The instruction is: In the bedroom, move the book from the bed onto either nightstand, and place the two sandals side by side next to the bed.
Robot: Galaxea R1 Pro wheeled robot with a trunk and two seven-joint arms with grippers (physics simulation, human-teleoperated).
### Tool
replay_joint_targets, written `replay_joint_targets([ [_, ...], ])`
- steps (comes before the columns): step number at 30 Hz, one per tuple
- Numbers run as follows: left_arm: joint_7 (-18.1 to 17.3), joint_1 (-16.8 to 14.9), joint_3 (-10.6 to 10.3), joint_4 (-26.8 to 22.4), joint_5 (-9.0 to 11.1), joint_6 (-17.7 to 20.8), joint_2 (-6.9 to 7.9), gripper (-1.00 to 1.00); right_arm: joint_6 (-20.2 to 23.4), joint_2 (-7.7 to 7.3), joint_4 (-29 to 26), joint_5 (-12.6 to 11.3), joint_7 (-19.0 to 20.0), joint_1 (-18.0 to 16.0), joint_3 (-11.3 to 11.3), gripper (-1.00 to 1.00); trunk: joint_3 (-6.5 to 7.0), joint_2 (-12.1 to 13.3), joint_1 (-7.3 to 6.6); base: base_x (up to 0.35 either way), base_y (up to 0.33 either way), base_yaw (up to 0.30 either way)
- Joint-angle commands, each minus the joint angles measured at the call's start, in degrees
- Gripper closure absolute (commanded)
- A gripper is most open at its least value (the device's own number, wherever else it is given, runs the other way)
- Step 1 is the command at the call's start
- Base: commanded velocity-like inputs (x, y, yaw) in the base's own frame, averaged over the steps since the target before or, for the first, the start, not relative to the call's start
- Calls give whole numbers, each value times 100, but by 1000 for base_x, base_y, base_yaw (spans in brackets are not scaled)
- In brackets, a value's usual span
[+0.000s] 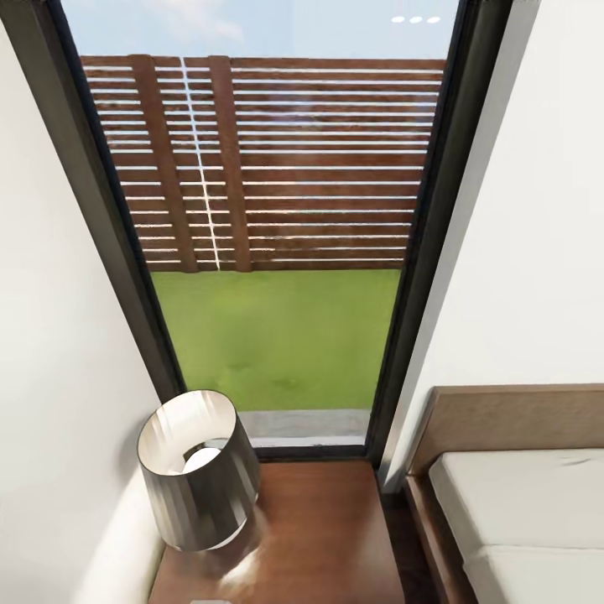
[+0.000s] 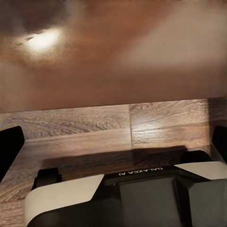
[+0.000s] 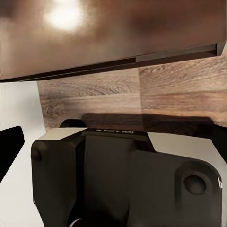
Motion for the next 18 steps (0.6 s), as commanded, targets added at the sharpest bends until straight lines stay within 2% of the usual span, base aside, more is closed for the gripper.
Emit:
replay_joint_targets([
  [1, -15, -5, -48, 9, 60, -21, 0, -100, 38, -2, -3, 33, 22, -4, -50, -100, 11, 36, -21, 0, 0, 0],
  [10, -15, -5, -48, 9, 60, -19, 0, -100, 38, -1, -3, 38, 22, -4, -50, -100, 173, 396, -219, 0, 0, -72],
  [18, -15, -5, -48, 9, 60, -20, 0, -100, 29, -3, -3, 38, 22, -5, -50, -100, 316, 717, -395, 0, 0, -243],
])
